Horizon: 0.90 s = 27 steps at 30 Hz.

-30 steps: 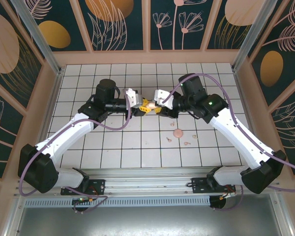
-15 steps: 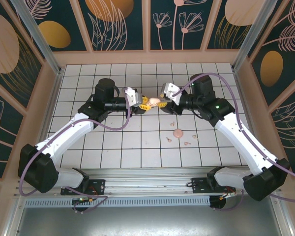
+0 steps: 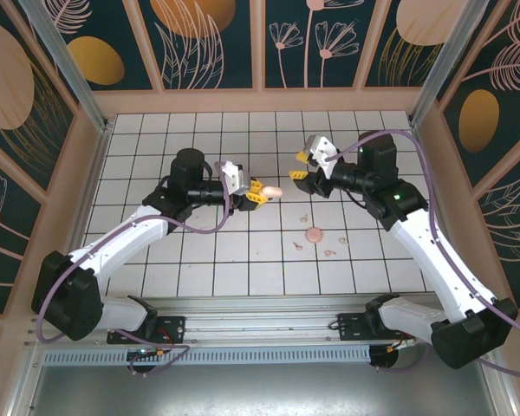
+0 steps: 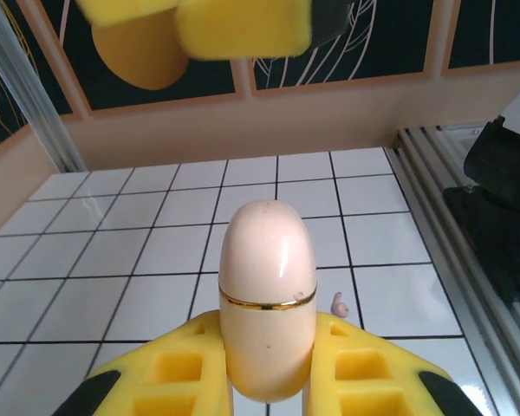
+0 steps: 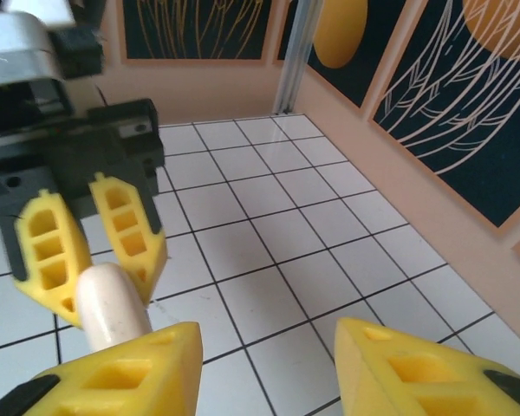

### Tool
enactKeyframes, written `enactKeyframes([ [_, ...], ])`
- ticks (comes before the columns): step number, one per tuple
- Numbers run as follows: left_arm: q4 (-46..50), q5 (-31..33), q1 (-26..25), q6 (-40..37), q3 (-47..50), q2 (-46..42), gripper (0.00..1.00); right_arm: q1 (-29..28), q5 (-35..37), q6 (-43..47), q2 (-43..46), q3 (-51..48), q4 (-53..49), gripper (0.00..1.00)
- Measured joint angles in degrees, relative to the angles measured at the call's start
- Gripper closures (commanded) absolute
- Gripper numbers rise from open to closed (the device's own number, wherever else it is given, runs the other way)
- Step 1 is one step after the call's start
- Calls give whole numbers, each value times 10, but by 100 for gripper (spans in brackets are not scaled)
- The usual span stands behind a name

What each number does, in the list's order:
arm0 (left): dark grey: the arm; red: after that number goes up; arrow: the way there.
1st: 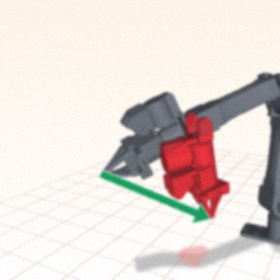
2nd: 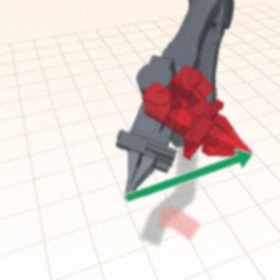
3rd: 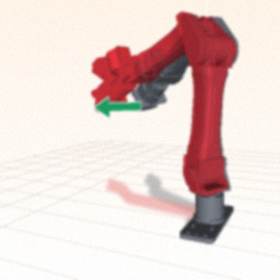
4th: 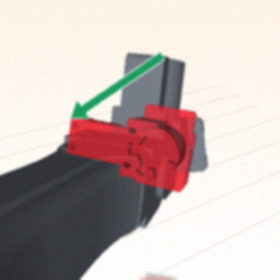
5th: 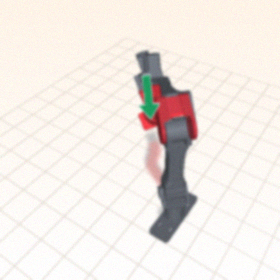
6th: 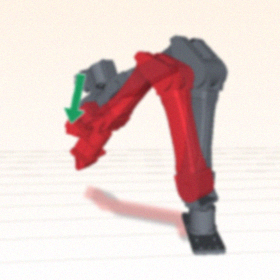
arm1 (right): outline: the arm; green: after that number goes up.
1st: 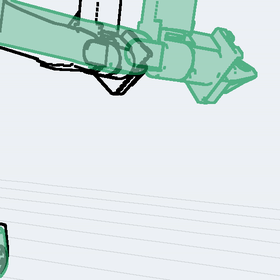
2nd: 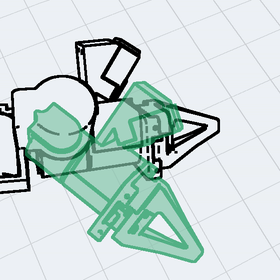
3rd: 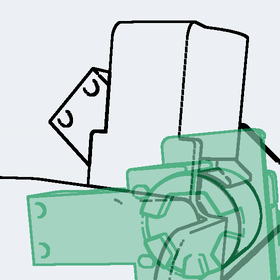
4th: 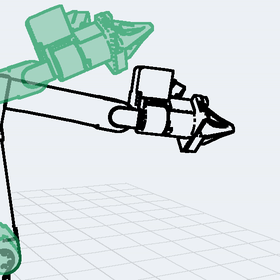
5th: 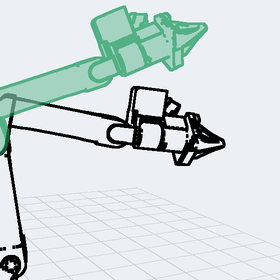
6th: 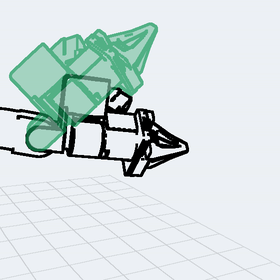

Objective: Insert wireless bluetooth earbuds into charging case

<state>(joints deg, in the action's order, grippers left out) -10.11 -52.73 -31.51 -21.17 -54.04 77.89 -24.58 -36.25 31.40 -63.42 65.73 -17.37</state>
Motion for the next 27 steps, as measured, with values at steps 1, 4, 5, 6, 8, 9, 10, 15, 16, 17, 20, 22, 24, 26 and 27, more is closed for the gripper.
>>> enactKeyframes([
  [1,-11,-4,0,13,5,3,90,0,-7,-3,2,-1,-2,50],
  [4,-48,-18,0,49,10,12,90,0,-37,-3,3,-1,-9,47],
  [5,-59,-23,0,57,10,13,90,0,-47,-2,3,-1,-12,46],
  [6,-68,-26,0,65,11,13,90,0,-59,-2,3,-1,-15,46],
  [8,-85,-33,0,78,11,13,90,-1,-82,-2,3,-1,-19,46],
  [9,-92,-38,0,83,11,13,90,-2,-93,0,2,-1,-22,46],
  [10,-98,-41,0,88,11,13,90,-2,-103,2,0,-1,-23,46],
  [15,-115,-55,0,104,11,13,90,-3,-146,16,-25,3,-35,46],
  [16,-118,-57,0,107,11,13,90,-3,-151,19,-32,6,-39,46],
  [17,-121,-59,0,109,11,13,90,-4,-155,23,-37,8,-42,46],
  [20,-130,-66,0,115,11,13,90,-7,-169,30,-51,15,-55,47],
  [22,-135,-69,0,119,11,13,90,-9,-177,34,-56,17,-61,50],
  [24,-138,-69,0,121,11,13,89,-10,-184,41,-60,19,-66,52],
  [26,-139,-69,0,124,11,13,89,-11,-190,43,-63,21,-70,54],
  [27,-139,-69,0,125,11,13,89,-11,-193,45,-64,21,-72,56],
])
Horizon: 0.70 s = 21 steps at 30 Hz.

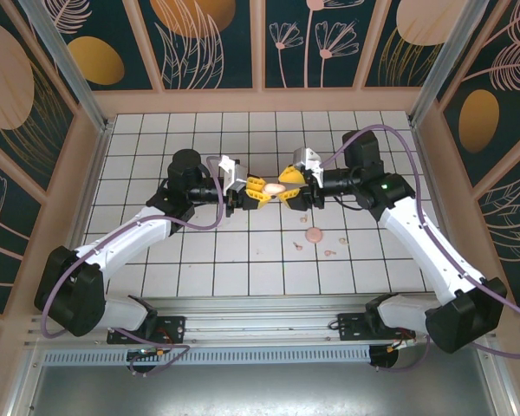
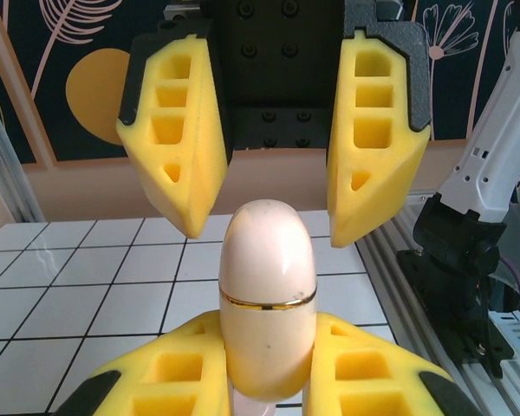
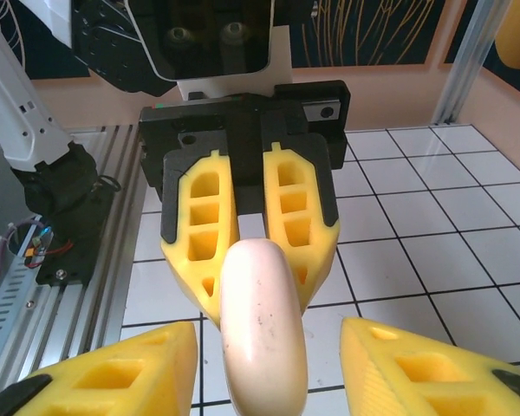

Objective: Insert wireless bluetooth earbuds into charging case

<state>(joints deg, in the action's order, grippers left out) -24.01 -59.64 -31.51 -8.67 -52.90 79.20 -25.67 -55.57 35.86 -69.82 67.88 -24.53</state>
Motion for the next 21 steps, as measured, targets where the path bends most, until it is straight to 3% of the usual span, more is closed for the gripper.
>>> enactKeyframes([
  [7,-3,-6,0,4,0,0,89,-2,-4,13,-3,4,-14,73],
  [10,-3,-10,0,8,0,0,81,-2,-4,17,-3,8,-20,79],
  [14,-3,-9,0,5,0,-1,65,-3,5,25,-3,17,-34,80],
  [21,24,3,0,-19,-6,-1,62,-20,52,48,-5,46,-71,80],
])
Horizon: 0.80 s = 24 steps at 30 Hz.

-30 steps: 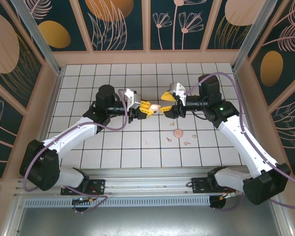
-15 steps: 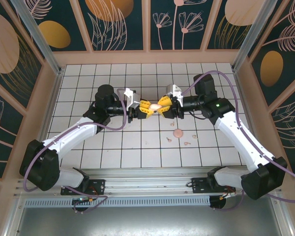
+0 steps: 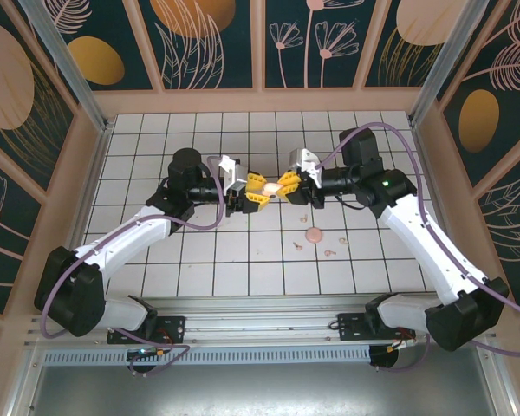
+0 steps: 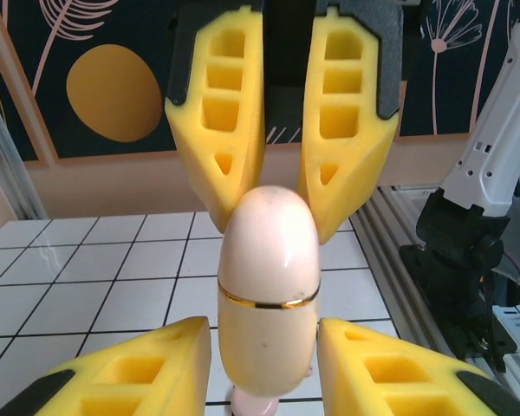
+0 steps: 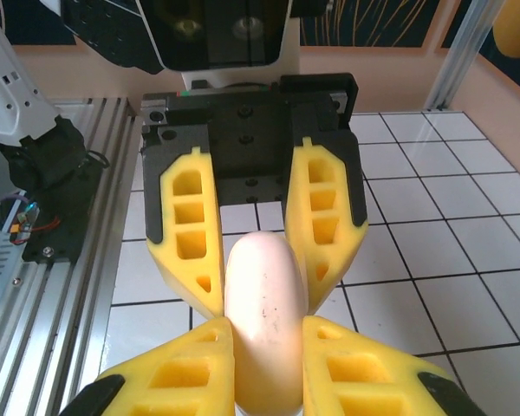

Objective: Insert wireless bluetooth earbuds into charging case

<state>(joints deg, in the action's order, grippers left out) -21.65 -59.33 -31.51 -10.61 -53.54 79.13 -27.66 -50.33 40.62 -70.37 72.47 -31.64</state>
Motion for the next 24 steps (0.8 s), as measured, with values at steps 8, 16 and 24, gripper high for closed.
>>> enactKeyframes([
  [8,9,0,0,-5,0,0,65,-17,26,11,-13,8,-10,80],
  [16,14,2,1,-9,-1,0,82,-20,31,11,-16,8,-12,80],
  [24,19,4,0,-13,-3,0,85,-23,42,6,-13,8,0,57],
])
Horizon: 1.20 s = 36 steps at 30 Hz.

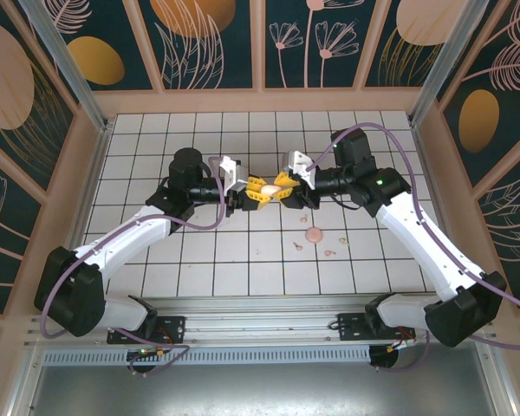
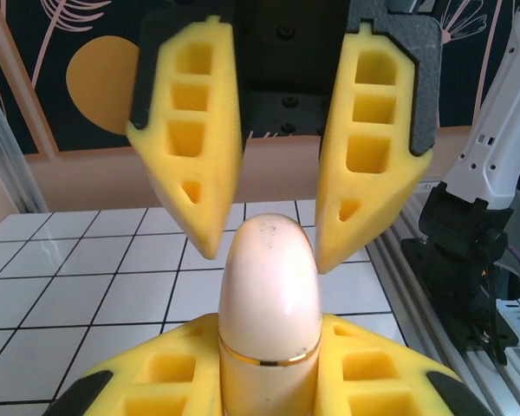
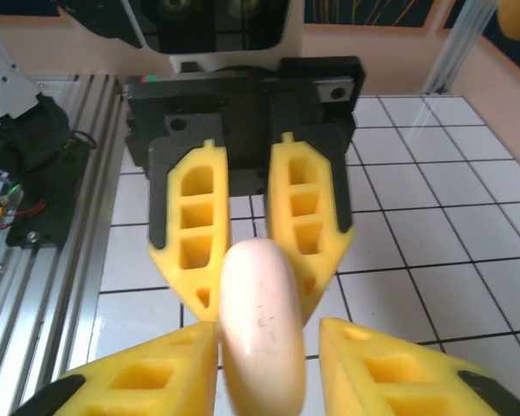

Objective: Insert wireless bluetooth earbuds into charging case

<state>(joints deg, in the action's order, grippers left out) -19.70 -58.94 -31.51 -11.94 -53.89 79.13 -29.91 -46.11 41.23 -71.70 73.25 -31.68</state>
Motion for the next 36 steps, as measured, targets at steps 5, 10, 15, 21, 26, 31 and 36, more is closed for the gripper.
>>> enactKeyframes([
  [5,3,0,0,0,0,0,85,0,6,-11,5,0,18,53],
  [10,2,0,0,0,0,0,85,0,7,-13,5,0,19,49],
  [15,2,0,0,0,0,-4,85,0,1,-13,5,0,19,48],
  [21,2,0,0,2,0,-6,85,0,0,-17,5,-1,19,49],
  [26,2,0,0,2,0,-10,85,0,-3,-17,2,-3,17,49],
  [31,-2,0,0,3,0,-11,84,0,-5,-18,-6,-3,14,56],
  [36,-3,8,0,6,0,-11,77,-1,-17,-21,-6,-3,8,75],
])
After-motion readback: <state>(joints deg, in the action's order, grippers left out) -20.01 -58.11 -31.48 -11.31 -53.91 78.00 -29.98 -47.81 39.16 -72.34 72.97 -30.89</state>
